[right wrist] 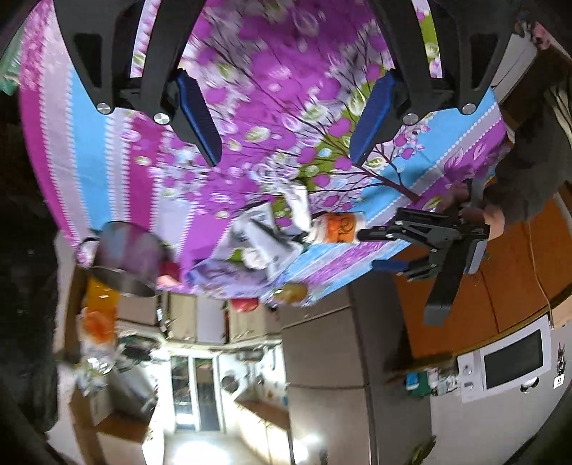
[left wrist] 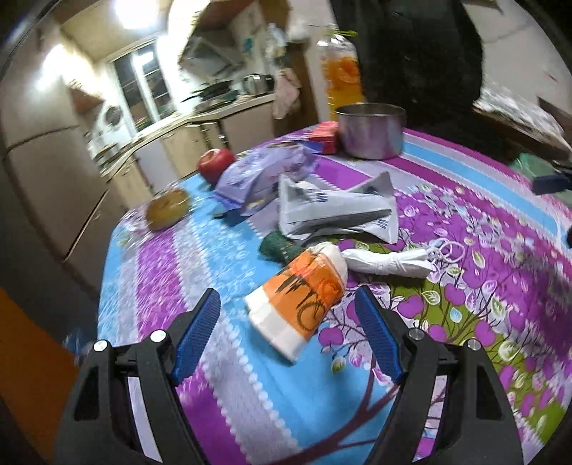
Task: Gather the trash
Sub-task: 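Grasp the orange-printed paper cup with the left tool while the right tool grasps the white cable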
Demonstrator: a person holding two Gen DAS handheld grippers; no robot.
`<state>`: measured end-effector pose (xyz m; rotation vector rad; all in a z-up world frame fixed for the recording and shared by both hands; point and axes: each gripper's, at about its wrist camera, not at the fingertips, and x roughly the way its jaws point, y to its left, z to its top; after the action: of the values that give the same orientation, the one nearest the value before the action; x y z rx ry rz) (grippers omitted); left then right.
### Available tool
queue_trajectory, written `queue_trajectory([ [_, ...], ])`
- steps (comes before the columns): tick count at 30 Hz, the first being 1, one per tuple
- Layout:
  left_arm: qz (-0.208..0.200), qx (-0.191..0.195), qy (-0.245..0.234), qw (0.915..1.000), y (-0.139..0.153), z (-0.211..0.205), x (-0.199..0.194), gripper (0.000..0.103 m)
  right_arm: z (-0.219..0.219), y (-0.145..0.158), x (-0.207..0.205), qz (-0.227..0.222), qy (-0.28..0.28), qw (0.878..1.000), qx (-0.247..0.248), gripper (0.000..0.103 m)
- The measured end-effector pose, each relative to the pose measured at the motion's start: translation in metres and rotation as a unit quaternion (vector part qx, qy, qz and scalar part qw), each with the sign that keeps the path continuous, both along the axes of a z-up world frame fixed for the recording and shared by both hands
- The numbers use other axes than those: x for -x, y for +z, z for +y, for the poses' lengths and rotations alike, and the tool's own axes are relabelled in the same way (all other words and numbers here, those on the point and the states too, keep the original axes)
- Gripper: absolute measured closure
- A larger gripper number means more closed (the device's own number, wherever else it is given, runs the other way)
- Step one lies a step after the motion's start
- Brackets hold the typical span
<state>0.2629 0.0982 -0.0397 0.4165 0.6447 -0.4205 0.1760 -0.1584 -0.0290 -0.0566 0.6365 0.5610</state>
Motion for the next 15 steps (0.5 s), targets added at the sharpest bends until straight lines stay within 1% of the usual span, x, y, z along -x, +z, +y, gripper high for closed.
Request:
queue_trajectory([
  [3, 0.019, -0.009, -0.041, 0.9989, -0.008, -0.008, -0.012, 0.029, 0.022, -0.01, -0.021, 0.015, 0.02, 1.0, 0.009, 0.028],
  [6, 0.025, -0.022, -0.045, 0.9984, -0.015, -0.01, -0.028, 0.029, 0.038, -0.019, -0.04, 0.026, 0.032, 0.999, 0.018, 0.03],
  [8, 0.035, -0.021, -0.047, 0.9981, -0.018, -0.008, -0.036, 0.029, 0.047, -0.024, -0.053, 0.034, 0.038, 0.998, 0.022, 0.032],
  [10, 0.044, -0.022, -0.053, 0.9974, -0.022, -0.007, -0.043, 0.034, 0.056, -0.03, -0.07, 0.044, 0.044, 0.998, 0.029, 0.035],
  [12, 0.054, -0.023, -0.063, 0.9963, -0.026, -0.008, -0.047, 0.035, 0.061, -0.033, -0.083, 0.051, 0.048, 0.997, 0.035, 0.04],
  [15, 0.06, -0.032, -0.077, 0.9947, -0.032, -0.011, -0.047, 0.036, 0.071, -0.039, -0.1, 0.059, 0.058, 0.996, 0.041, 0.041],
])
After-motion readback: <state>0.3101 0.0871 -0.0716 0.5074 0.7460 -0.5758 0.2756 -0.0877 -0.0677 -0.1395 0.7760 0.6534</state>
